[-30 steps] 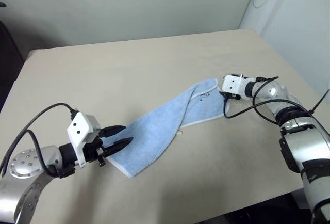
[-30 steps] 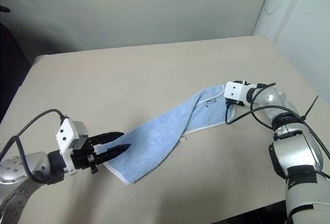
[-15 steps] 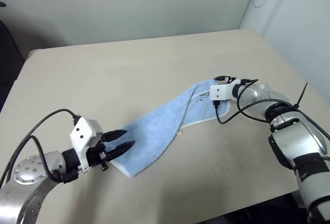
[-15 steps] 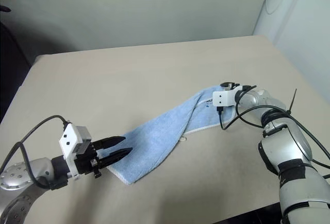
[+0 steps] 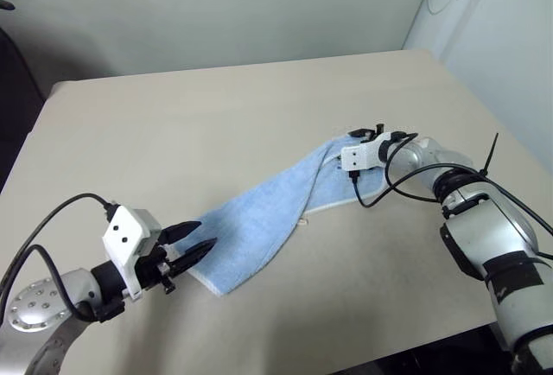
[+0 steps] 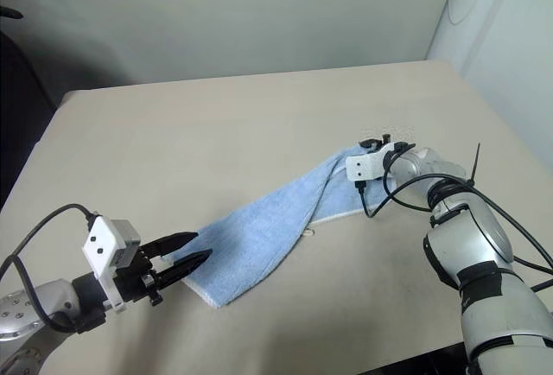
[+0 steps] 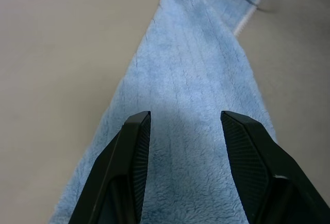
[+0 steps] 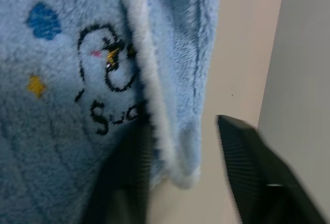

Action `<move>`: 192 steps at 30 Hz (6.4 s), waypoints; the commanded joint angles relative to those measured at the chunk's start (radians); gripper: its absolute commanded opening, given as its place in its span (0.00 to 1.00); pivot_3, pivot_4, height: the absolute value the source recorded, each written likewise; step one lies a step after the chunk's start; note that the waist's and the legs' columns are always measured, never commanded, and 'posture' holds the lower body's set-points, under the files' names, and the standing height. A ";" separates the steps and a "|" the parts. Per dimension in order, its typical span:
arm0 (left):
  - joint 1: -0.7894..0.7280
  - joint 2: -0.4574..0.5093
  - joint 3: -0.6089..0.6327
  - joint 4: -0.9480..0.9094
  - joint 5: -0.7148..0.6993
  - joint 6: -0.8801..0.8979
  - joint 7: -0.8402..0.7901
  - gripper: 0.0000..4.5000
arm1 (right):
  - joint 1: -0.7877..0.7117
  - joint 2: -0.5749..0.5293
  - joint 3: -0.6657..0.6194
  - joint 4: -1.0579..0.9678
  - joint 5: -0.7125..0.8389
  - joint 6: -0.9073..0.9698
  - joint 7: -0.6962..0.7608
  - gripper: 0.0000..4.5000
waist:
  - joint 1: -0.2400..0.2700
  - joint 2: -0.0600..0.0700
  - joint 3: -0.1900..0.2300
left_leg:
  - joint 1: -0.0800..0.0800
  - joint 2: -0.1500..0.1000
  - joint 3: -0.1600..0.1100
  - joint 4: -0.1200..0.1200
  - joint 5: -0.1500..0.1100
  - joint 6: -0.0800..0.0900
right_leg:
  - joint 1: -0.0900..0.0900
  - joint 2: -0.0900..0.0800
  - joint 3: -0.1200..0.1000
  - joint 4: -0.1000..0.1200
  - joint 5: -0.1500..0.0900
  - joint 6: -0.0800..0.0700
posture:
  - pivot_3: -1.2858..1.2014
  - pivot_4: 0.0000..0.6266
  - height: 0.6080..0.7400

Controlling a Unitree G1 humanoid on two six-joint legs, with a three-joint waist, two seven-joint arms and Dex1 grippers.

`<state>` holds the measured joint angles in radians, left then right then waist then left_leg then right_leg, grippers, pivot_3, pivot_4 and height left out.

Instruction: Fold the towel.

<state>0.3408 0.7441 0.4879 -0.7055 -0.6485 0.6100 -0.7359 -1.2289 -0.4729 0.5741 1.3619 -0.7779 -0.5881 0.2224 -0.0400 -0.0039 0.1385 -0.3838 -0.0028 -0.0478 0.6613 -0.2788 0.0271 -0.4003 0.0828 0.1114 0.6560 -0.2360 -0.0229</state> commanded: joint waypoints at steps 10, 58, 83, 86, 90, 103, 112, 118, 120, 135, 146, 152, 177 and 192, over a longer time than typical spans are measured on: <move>-0.086 0.084 -0.009 0.035 0.050 -0.053 -0.049 0.53 | 0.017 -0.044 -0.028 -0.020 0.036 -0.039 -0.005 0.02 | 0.003 0.000 0.000 | 0.000 0.000 0.000 0.000 0.000 0.000 | 0.000 0.000 0.000 0.000 0.000 0.000 | 0.52 0.24 1.00; -0.138 0.287 -0.365 0.375 0.595 -0.925 -0.392 0.99 | 0.218 -0.228 -0.171 -0.260 0.251 -0.119 0.140 0.00 | 0.003 0.000 0.000 | -0.006 0.001 0.000 0.000 -0.003 0.004 | -0.005 0.000 0.000 0.000 0.000 0.000 | 0.52 0.24 1.00; -0.332 0.149 -0.571 0.407 0.746 -1.040 -0.256 0.99 | 0.258 -0.189 -0.184 -0.308 0.255 -0.077 0.127 0.00 | 0.014 0.003 -0.001 | -0.005 0.000 0.000 0.002 -0.003 0.005 | -0.003 -0.001 0.000 0.000 0.000 0.000 | 0.52 0.24 1.00; -0.344 0.124 -0.601 0.381 0.745 -1.017 -0.250 0.99 | 0.257 -0.183 -0.184 -0.306 0.254 -0.076 0.125 0.00 | 0.013 0.003 -0.001 | -0.005 0.000 0.000 0.002 -0.004 0.005 | -0.003 -0.001 0.000 -0.001 0.000 0.001 | 0.52 0.24 1.00; -0.351 0.110 -0.615 0.377 0.747 -1.015 -0.238 0.99 | 0.255 -0.180 -0.187 -0.304 0.254 -0.076 0.123 0.00 | 0.012 0.003 -0.001 | -0.005 0.000 0.000 0.001 -0.004 0.005 | -0.004 -0.001 0.000 -0.001 0.000 0.000 | 0.52 0.24 1.00; -0.290 0.102 -0.540 0.347 0.588 -0.930 -0.207 0.00 | 0.241 -0.191 -0.185 -0.280 0.243 -0.066 0.107 0.00 | 0.008 0.003 -0.001 | -0.005 0.001 0.000 0.000 -0.004 0.005 | -0.004 -0.001 0.000 0.000 0.000 0.000 | 0.52 0.24 1.00; -0.272 -0.017 -0.302 0.218 0.222 -0.492 -0.009 0.00 | 0.225 -0.227 -0.208 -0.255 0.270 -0.067 0.137 0.00 | 0.006 0.003 -0.001 | -0.005 0.001 0.000 0.001 -0.003 0.004 | -0.003 -0.001 0.000 0.000 0.000 0.000 | 0.52 0.24 1.00; -0.357 -0.091 -0.124 0.195 -0.004 -0.290 0.170 0.00 | 0.194 -0.252 -0.245 -0.239 0.302 -0.052 0.150 0.00 | 0.004 0.003 -0.001 | -0.005 0.001 0.001 0.001 0.001 -0.003 | -0.003 0.000 0.000 0.001 0.000 0.000 | 0.52 0.24 1.00; -0.438 -0.111 -0.053 0.236 -0.084 -0.237 0.258 0.00 | 0.167 -0.258 -0.277 -0.230 0.333 -0.032 0.165 0.00 | 0.005 0.003 -0.001 | -0.005 0.001 0.001 0.001 0.001 -0.004 | -0.003 0.000 0.000 0.001 0.000 0.000 | 0.52 0.24 1.00; -1.198 -0.142 -0.164 0.849 0.046 -0.323 0.313 0.00 | -0.151 -0.264 -0.318 -0.109 0.339 0.092 0.126 0.00 | 0.004 0.003 0.000 | -0.005 0.000 0.001 0.002 0.005 -0.009 | -0.004 -0.001 0.000 0.001 0.000 0.001 | 0.52 0.24 1.00; -0.984 -0.032 -0.069 0.723 -0.060 -0.184 0.117 0.00 | -0.082 -0.312 -0.433 -0.208 0.540 0.010 0.527 0.00 | -0.023 0.002 -0.001 | -0.012 0.000 0.001 -0.010 0.012 -0.021 | -0.014 0.000 0.001 -0.009 0.000 0.000 | 0.52 0.24 1.00; -0.518 0.003 0.085 0.364 -0.313 0.048 0.055 0.00 | 0.264 -0.409 -0.455 -0.548 0.743 0.107 0.971 0.00 | -0.027 0.001 -0.001 | -0.015 0.000 0.001 -0.015 0.012 -0.021 | -0.019 0.000 0.000 -0.010 -0.002 0.003 | 0.52 0.24 1.00; 0.109 -0.108 0.125 0.096 -0.442 0.071 0.114 0.00 | 0.370 -0.448 -0.418 -0.739 0.790 0.323 1.257 0.00 | -0.006 0.001 0.001 | 0.033 -0.001 0.003 -0.010 -0.001 -0.008 | 0.029 0.000 0.002 -0.009 -0.006 -0.001 | 0.52 0.24 1.00; -0.293 -0.049 0.110 0.296 -0.385 0.046 0.308 0.00 | -0.050 -0.269 -0.281 -0.188 0.474 0.068 0.872 0.00 | 0.002 0.002 0.001 | 0.029 0.000 0.000 -0.014 0.001 -0.012 | 0.022 0.001 0.000 -0.007 -0.004 -0.005 | 0.52 0.24 1.00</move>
<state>0.0801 0.6647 0.5709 -0.4247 -1.0732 0.7000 -0.4442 -1.2225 -0.7162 0.3029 1.1520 -0.2852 -0.5062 1.1427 -0.0379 -0.0017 0.1395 -0.3578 -0.0029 -0.0477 0.6475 -0.2772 0.0150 -0.3813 0.0834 0.1113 0.6501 -0.2402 -0.0275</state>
